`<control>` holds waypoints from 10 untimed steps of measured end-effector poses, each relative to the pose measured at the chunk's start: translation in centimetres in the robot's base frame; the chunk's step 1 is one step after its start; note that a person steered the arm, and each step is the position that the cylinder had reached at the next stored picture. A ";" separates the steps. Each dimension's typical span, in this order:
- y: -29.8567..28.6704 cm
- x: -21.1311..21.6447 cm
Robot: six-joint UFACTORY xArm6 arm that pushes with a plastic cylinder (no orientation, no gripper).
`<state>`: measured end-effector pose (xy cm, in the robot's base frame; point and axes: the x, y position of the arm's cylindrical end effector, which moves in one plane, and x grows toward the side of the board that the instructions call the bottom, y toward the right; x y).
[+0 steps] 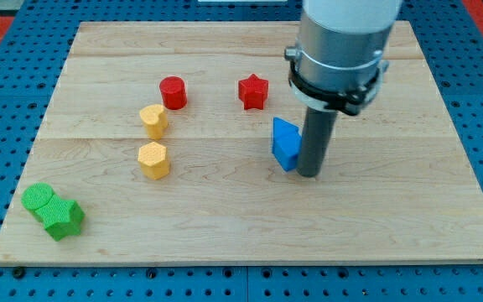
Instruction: Adjust both the blue blocks diagonal to each other
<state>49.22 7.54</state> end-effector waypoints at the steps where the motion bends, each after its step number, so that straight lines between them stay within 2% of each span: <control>1: -1.7 -0.6; 2: -3.9 -0.8; 3: -2.8 -0.1; 4: 3.0 -0.9; 5: 3.2 -6.2; 6: -0.4 -5.6; 8: -2.7 -4.0; 9: -2.7 0.7; 10: -5.4 2.3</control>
<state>51.55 2.11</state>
